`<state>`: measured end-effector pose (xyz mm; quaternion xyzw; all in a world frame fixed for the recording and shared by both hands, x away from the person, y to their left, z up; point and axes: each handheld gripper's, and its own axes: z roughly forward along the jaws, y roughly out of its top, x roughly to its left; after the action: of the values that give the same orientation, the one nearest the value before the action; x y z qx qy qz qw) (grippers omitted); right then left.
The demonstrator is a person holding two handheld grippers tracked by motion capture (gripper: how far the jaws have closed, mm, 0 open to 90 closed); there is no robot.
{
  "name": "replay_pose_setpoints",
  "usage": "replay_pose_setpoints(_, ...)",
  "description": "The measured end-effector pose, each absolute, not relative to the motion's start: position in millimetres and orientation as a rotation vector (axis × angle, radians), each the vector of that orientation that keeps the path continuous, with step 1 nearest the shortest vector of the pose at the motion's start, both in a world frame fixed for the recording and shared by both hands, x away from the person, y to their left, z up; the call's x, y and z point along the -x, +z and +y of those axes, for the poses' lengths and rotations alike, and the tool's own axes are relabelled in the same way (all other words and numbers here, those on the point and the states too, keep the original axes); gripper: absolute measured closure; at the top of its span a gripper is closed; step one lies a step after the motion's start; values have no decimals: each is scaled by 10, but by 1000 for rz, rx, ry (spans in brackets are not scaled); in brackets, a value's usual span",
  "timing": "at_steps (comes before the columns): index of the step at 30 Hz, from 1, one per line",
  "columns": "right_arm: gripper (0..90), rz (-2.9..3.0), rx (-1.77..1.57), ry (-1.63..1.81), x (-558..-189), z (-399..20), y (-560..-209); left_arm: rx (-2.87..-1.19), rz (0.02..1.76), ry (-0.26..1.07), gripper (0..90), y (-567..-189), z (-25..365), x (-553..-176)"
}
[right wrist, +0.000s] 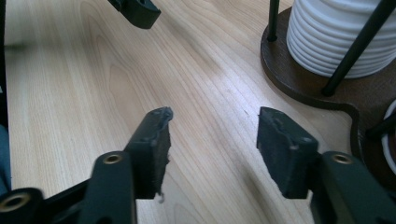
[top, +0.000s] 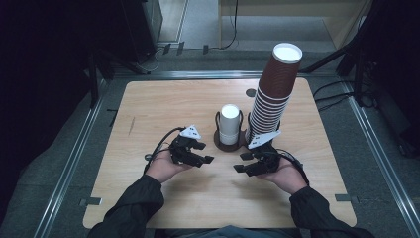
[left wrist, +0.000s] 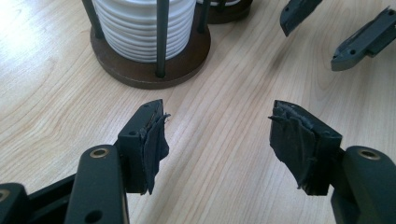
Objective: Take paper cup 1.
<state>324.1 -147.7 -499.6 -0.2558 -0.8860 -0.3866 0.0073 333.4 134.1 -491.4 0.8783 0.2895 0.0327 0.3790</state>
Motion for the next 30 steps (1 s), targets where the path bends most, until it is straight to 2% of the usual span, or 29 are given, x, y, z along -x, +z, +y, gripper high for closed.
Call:
replay_pose_setpoints(11,573,-2797,826,-1248,-3223,-1458,-4963,-2223,749,55,337,-4868,1384,-3359)
replay_pose_setpoints(17,661,-2783,921,-1242,-3190,-1447,-4938,-2194,773,49,252,-4823,1414,-3404)
replay_pose_setpoints(18,720,-2762,978,-1241,-3196,-1434,-4931,-2187,787,49,232,-4820,1416,-3414)
replay_pose_setpoints(20,771,-2768,993,-1250,-3197,-1421,-4943,-2189,792,51,186,-4810,1417,-3441)
replay_pose_setpoints(29,879,-2820,1040,-1244,-3191,-1300,-4951,-2187,735,22,124,-4683,1367,-3536)
replay_pose_setpoints(30,893,-2815,1073,-1240,-3209,-1278,-4961,-2181,734,26,93,-4659,1357,-3560)
